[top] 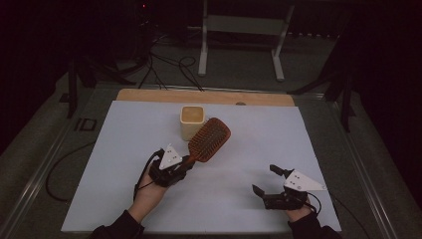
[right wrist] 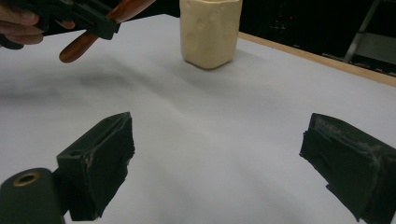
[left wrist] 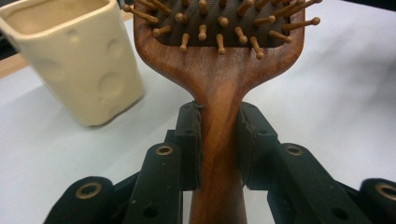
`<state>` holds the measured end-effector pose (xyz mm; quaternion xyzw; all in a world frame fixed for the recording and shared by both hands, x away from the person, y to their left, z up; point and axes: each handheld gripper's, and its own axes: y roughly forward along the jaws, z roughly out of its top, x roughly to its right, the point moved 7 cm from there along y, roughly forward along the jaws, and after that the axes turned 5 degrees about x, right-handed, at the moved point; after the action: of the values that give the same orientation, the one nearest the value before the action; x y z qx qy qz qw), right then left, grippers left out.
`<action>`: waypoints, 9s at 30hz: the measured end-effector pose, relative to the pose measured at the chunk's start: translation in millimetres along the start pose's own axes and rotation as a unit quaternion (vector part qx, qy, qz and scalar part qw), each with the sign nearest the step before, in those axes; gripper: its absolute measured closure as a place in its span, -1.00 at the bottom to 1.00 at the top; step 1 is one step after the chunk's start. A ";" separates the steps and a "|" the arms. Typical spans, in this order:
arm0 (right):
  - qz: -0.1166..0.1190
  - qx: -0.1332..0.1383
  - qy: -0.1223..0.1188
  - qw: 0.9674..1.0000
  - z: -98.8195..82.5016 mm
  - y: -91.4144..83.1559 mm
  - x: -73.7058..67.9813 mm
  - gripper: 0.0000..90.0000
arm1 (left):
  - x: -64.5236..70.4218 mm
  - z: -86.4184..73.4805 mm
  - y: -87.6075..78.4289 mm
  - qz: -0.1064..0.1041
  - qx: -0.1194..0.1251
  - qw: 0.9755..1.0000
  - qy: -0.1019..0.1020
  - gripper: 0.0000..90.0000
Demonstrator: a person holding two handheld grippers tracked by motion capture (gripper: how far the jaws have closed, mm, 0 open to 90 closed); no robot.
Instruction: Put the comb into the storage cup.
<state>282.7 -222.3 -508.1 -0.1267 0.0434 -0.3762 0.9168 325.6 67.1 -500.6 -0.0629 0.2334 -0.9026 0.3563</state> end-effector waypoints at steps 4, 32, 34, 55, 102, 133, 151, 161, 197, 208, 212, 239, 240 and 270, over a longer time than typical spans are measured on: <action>0.003 0.004 -0.003 1.000 4.6 -2.9 -3.1 -0.81 | -0.5 -10.0 -3.8 0.015 0.006 1.000 -0.001 0.63; 0.035 0.019 0.011 0.999 99.6 25.5 -27.1 -0.81 | -2.7 -13.7 -20.6 0.043 0.073 0.996 -0.018 0.63; 0.040 0.015 0.013 0.999 104.2 31.9 -27.3 -0.81 | -2.5 -13.7 -20.6 0.038 0.074 0.996 -0.021 0.63; 0.056 0.030 0.006 0.998 152.4 85.4 -38.7 -0.81 | -3.7 -11.3 -22.9 0.047 0.082 0.995 -0.018 0.63; 0.111 -0.037 0.277 0.954 126.5 163.0 -62.8 -0.16 | -1.6 -9.9 -20.5 0.036 0.091 0.995 -0.017 0.63; 0.122 -0.022 0.263 0.957 136.5 158.4 -66.3 0.17 | -3.4 -10.0 -11.2 0.023 0.068 0.997 -0.037 -0.07; 0.105 0.006 0.208 0.973 168.4 142.4 -52.0 0.17 | -7.5 -13.7 -15.2 -0.013 0.046 0.997 -0.066 -0.93; 0.100 0.024 0.184 0.977 188.6 132.1 -44.0 0.16 | -15.1 -18.8 -28.0 -0.014 0.053 0.996 -0.070 -1.00; 0.061 0.064 0.135 0.987 258.2 140.0 -1.6 0.16 | -18.0 -55.2 -61.6 -0.021 0.056 0.997 -0.050 -1.00; 0.037 0.064 0.117 0.990 271.0 164.4 12.7 0.16 | -18.9 -55.5 -63.1 -0.020 0.062 0.996 -0.052 -1.00; 0.030 0.065 0.116 0.991 272.2 175.5 20.8 0.16 | -18.8 -54.7 -63.4 -0.021 0.065 0.996 -0.053 -1.00; -0.002 0.040 0.132 0.990 226.2 237.5 41.8 0.16 | -17.2 -53.7 -63.6 -0.026 0.070 0.996 -0.050 -1.00; -0.001 0.039 0.133 0.990 224.0 238.4 41.3 0.16 | -17.4 -53.8 -63.5 -0.025 0.071 0.996 -0.051 -1.00; 0.015 -0.007 0.157 0.987 165.1 265.2 29.5 0.16 | -17.3 -53.8 -63.4 -0.025 0.074 0.996 -0.050 -1.00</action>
<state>512.7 -28.4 -418.7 -0.0714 0.1912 -0.3777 0.9032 284.5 139.4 -517.7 -0.0873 0.1459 -0.9217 0.3487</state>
